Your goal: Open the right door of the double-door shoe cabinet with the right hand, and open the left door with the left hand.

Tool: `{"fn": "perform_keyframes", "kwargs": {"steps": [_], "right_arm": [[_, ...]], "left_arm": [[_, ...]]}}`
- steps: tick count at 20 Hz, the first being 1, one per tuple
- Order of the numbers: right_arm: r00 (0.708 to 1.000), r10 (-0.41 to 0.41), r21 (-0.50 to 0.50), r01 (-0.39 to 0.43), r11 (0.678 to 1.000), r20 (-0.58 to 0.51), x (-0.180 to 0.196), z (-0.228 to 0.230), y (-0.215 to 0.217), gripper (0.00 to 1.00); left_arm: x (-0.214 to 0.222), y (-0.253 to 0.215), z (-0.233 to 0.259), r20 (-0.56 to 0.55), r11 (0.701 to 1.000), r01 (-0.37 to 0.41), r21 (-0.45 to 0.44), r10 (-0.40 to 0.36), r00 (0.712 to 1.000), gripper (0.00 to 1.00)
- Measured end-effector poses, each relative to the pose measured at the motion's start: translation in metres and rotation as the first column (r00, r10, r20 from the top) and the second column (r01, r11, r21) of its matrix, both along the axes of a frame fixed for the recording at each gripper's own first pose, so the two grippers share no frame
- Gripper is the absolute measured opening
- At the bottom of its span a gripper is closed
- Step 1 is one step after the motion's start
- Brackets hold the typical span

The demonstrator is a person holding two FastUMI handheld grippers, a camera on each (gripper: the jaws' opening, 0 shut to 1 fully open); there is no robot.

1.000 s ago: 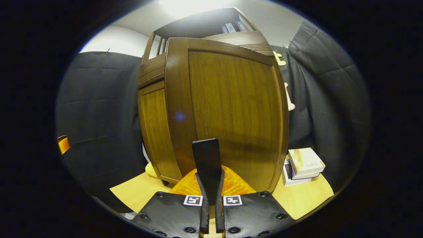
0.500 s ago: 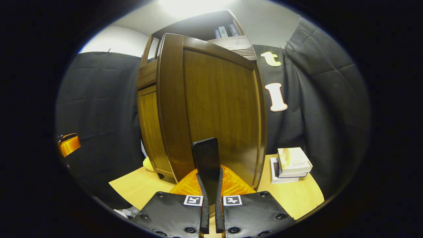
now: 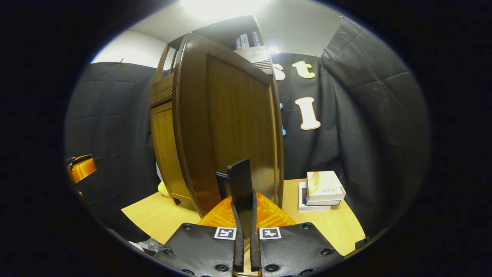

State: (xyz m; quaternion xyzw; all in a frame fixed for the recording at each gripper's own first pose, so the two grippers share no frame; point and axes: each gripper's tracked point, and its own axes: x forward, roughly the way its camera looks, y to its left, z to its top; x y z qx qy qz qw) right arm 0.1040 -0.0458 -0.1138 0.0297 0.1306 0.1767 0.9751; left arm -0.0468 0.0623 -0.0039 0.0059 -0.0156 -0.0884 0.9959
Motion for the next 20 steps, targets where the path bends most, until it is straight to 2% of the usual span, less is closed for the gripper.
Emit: {"fn": "perform_keyframes", "kwargs": {"steps": [5, 7, 8, 9, 10, 11, 13, 15, 17, 18, 19, 20], "right_arm": [[1.000, -0.028, -0.016, 0.029, 0.999, 0.002, 0.003, 0.001, -0.033, 0.05], [0.999, -0.048, -0.010, 0.048, 0.999, 0.005, 0.005, 0.001, -0.045, 0.08], [0.998, -0.057, -0.005, 0.057, 0.998, 0.006, 0.006, 0.001, -0.051, 0.04], [0.998, -0.067, 0.002, 0.067, 0.998, 0.005, 0.006, -0.001, -0.057, 0.07], [0.997, -0.076, 0.009, 0.076, 0.997, 0.005, 0.008, -0.002, -0.063, 0.04], [0.996, -0.085, 0.014, 0.085, 0.996, 0.004, 0.009, -0.002, -0.069, 0.07], [0.995, -0.103, 0.030, 0.103, 0.994, 0.001, 0.011, -0.002, -0.080, 0.07], [0.996, -0.091, 0.064, 0.091, 0.994, -0.006, 0.006, -0.001, -0.079, 0.06], [0.996, -0.092, 0.053, 0.092, 0.994, 0.004, 0.002, -0.001, -0.081, 0.07], [0.996, -0.089, 0.048, 0.088, 0.995, 0.008, -0.006, 0.000, -0.079, 0.04], [0.996, -0.093, 0.042, 0.092, 0.995, 0.018, -0.011, 0.002, -0.082, 0.10], [0.995, -0.100, 0.036, 0.099, 0.994, 0.026, -0.018, 0.004, -0.084, 0.09]], "left_arm": [[0.001, -0.001, 0.000, 0.006, 1.000, 0.008, 0.005, -0.008, 1.000, 0.92], [0.001, 0.000, 0.000, 0.009, 1.000, 0.003, 0.009, -0.003, 1.000, 0.92], [0.001, 0.000, 0.001, 0.010, 1.000, 0.000, 0.012, 0.000, 1.000, 0.92], [0.001, 0.001, 0.000, 0.011, 1.000, -0.004, 0.015, 0.004, 1.000, 0.92], [0.001, 0.001, 0.001, 0.013, 1.000, -0.009, 0.019, 0.008, 1.000, 0.92], [0.001, 0.002, 0.000, 0.015, 1.000, -0.014, 0.025, 0.013, 1.000, 0.92], [0.001, 0.002, 0.001, 0.017, 0.999, -0.020, 0.037, 0.020, 1.000, 0.92], [0.000, 0.001, 0.001, 0.019, 0.999, -0.015, 0.042, 0.014, 1.000, 0.92], [0.000, 0.000, 0.002, 0.028, 0.999, -0.003, 0.051, 0.002, 1.000, 0.92], [0.001, 0.000, 0.003, 0.035, 0.998, 0.000, 0.056, -0.002, 0.999, 0.92], [0.000, -0.001, 0.003, 0.042, 0.998, 0.006, 0.060, -0.009, 0.999, 0.92], [0.001, -0.002, 0.003, 0.048, 0.998, 0.013, 0.062, -0.016, 0.999, 0.92]]}}
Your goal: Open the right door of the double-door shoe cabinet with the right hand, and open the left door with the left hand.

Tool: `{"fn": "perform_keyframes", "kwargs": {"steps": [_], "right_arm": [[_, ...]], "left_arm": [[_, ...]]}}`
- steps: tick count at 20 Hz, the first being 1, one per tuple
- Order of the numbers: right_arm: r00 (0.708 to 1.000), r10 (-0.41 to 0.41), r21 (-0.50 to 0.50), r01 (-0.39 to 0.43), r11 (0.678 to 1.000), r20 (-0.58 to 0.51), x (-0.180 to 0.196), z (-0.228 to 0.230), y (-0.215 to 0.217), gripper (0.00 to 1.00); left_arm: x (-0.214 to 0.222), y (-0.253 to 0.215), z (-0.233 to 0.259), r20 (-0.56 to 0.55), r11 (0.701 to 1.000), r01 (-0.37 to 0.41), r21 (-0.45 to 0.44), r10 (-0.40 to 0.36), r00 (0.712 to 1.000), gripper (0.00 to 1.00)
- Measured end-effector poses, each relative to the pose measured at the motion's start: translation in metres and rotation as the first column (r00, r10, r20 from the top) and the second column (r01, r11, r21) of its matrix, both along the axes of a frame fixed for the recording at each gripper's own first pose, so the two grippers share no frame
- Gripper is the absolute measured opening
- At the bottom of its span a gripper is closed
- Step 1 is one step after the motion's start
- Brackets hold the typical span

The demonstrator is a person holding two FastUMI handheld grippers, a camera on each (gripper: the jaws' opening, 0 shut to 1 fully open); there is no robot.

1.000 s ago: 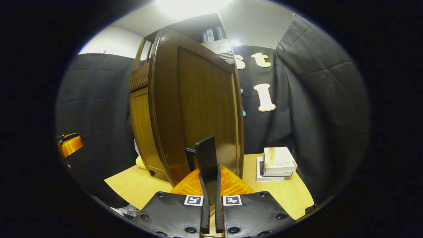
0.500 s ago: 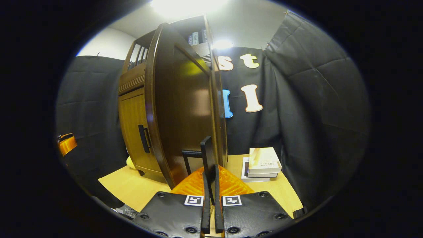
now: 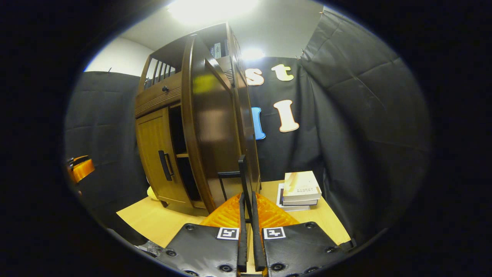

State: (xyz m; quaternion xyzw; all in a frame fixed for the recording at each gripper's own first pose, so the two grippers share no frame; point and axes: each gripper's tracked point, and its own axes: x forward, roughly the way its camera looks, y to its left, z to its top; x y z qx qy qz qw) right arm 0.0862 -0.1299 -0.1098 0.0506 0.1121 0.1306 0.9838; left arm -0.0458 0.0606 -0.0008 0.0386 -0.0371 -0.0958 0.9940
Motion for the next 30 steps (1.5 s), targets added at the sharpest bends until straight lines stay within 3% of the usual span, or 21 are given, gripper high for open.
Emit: {"fn": "perform_keyframes", "kwargs": {"steps": [1, 4, 7, 14, 26, 27, 28, 30], "right_arm": [[1.000, -0.018, -0.010, 0.018, 1.000, 0.004, -0.006, 0.002, -0.005, 0.09], [0.999, -0.046, -0.024, 0.047, 0.999, 0.015, -0.031, 0.009, -0.013, 0.29], [0.992, -0.127, -0.018, 0.127, 0.992, 0.028, -0.051, 0.018, -0.028, 1.00], [0.956, -0.278, -0.067, 0.285, 0.956, 0.093, -0.089, 0.041, -0.037, 0.98], [0.922, -0.372, -0.118, 0.383, 0.916, 0.104, -0.100, 0.053, -0.003, 0.98], [0.921, -0.376, -0.121, 0.386, 0.914, 0.101, -0.100, 0.052, 0.000, 0.92], [0.920, -0.378, -0.125, 0.389, 0.913, 0.099, -0.098, 0.051, 0.003, 0.92], [0.920, -0.382, -0.134, 0.391, 0.910, 0.092, -0.096, 0.049, 0.008, 0.98]], "left_arm": [[0.000, 0.000, 0.000, 0.005, 1.000, 0.006, 0.000, -0.006, 1.000, 0.92], [0.005, -0.005, -0.001, 0.003, 1.000, 0.023, -0.020, -0.023, 1.000, 0.92], [0.018, -0.008, 0.002, -0.001, 0.998, 0.038, -0.044, -0.038, 0.999, 0.92], [0.040, -0.014, -0.004, -0.003, 0.995, 0.062, -0.073, -0.063, 0.998, 0.91], [0.063, -0.023, -0.031, -0.079, 0.988, 0.100, -0.115, -0.109, 0.991, 0.92], [0.064, -0.025, -0.034, -0.087, 0.986, 0.106, -0.125, -0.118, 0.989, 0.88], [0.064, -0.028, -0.037, -0.102, 0.985, 0.111, -0.132, -0.125, 0.987, 0.90], [0.066, -0.032, -0.040, -0.114, 0.984, 0.117, -0.133, -0.132, 0.985, 0.92]]}}
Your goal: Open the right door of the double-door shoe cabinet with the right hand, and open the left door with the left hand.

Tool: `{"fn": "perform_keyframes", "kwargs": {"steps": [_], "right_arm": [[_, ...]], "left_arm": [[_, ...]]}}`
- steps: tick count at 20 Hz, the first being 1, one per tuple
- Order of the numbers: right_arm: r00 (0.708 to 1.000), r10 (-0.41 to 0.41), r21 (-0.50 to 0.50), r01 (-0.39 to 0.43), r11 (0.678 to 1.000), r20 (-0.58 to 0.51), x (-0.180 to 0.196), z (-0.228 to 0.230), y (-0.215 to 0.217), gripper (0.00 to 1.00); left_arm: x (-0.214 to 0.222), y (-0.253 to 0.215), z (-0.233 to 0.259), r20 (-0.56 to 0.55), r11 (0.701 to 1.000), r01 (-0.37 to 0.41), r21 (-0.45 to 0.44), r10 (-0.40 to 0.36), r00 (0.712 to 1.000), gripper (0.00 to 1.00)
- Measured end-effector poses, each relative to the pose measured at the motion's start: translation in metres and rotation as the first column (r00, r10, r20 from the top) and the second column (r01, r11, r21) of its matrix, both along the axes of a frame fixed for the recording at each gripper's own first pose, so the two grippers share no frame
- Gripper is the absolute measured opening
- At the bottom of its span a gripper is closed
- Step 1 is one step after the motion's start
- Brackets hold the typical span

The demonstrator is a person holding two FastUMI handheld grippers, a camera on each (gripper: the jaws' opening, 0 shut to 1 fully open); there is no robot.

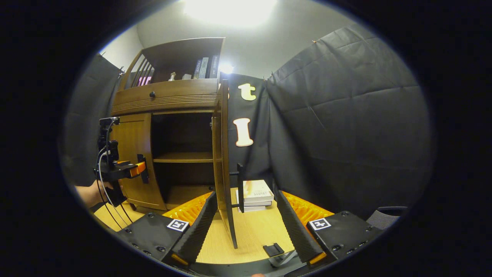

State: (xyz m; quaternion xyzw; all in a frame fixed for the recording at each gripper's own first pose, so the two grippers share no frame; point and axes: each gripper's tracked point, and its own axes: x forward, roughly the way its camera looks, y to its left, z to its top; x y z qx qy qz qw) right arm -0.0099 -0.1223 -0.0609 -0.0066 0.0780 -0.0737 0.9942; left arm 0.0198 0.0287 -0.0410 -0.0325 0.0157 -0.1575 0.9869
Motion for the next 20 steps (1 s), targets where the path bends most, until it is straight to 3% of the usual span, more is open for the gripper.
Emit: {"fn": "perform_keyframes", "kwargs": {"steps": [2, 4, 9, 10, 13, 20], "right_arm": [[1.000, -0.002, -0.003, 0.002, 1.000, -0.008, 0.000, -0.002, 0.004, 0.92], [1.000, -0.001, -0.002, 0.001, 1.000, -0.019, 0.002, -0.003, 0.007, 0.98], [1.000, 0.000, -0.012, -0.001, 1.000, -0.027, 0.005, 0.001, 0.008, 0.98], [1.000, 0.003, -0.012, -0.004, 1.000, -0.029, 0.004, 0.001, 0.008, 0.98], [0.999, 0.013, -0.010, -0.014, 1.000, -0.032, 0.005, 0.001, 0.006, 0.98], [0.997, 0.070, 0.006, -0.070, 0.998, -0.017, 0.009, 0.004, 0.007, 0.98]], "left_arm": [[0.003, 0.000, -0.004, -0.003, 1.000, 0.003, 0.006, -0.003, 1.000, 0.92], [0.005, 0.000, -0.008, -0.011, 1.000, 0.000, 0.008, 0.000, 1.000, 0.82], [0.009, -0.003, -0.007, -0.011, 1.000, -0.003, -0.007, 0.003, 1.000, 0.56], [0.013, -0.010, -0.005, -0.003, 0.999, 0.033, -0.020, -0.033, 0.999, 0.53], [0.009, -0.006, -0.006, -0.005, 1.000, 0.004, 0.011, -0.004, 1.000, 0.30], [0.002, -0.003, -0.005, -0.047, 1.000, -0.006, -0.022, 0.005, 0.999, 0.15]]}}
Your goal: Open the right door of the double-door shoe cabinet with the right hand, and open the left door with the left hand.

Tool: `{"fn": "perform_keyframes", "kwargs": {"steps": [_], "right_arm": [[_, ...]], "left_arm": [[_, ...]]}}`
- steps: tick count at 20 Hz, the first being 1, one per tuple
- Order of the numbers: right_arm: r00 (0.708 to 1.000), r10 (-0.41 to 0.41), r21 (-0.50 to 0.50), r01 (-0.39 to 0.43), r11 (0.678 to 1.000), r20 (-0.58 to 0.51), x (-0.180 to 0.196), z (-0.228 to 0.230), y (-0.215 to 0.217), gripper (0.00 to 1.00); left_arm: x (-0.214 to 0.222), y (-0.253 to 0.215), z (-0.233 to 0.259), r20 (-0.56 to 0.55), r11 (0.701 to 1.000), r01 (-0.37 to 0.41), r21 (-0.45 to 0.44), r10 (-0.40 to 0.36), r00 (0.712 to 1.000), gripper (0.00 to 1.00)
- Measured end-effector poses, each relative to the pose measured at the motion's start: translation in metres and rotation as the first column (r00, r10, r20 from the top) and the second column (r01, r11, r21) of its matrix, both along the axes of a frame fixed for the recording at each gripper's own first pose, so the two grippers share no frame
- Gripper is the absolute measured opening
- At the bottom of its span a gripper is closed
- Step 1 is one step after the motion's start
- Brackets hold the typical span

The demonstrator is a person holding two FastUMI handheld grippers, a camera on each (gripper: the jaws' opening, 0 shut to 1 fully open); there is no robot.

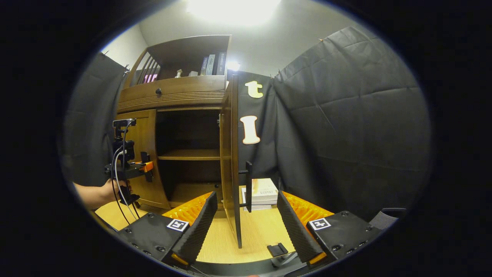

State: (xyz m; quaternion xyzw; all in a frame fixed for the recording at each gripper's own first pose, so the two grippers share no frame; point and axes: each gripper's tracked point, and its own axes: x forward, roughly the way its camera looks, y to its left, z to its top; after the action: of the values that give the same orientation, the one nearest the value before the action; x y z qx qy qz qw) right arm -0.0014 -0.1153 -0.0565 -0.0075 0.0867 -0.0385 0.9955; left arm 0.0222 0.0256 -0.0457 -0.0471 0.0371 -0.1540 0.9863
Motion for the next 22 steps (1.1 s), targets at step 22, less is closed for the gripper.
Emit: {"fn": "perform_keyframes", "kwargs": {"steps": [22], "right_arm": [[0.951, 0.310, 0.077, -0.310, 0.947, 0.020, -0.003, -0.012, 0.036, 0.98]], "left_arm": [[-0.091, 0.088, 0.014, -0.041, 0.994, -0.113, 0.011, 0.113, 0.993, 0.17]]}}
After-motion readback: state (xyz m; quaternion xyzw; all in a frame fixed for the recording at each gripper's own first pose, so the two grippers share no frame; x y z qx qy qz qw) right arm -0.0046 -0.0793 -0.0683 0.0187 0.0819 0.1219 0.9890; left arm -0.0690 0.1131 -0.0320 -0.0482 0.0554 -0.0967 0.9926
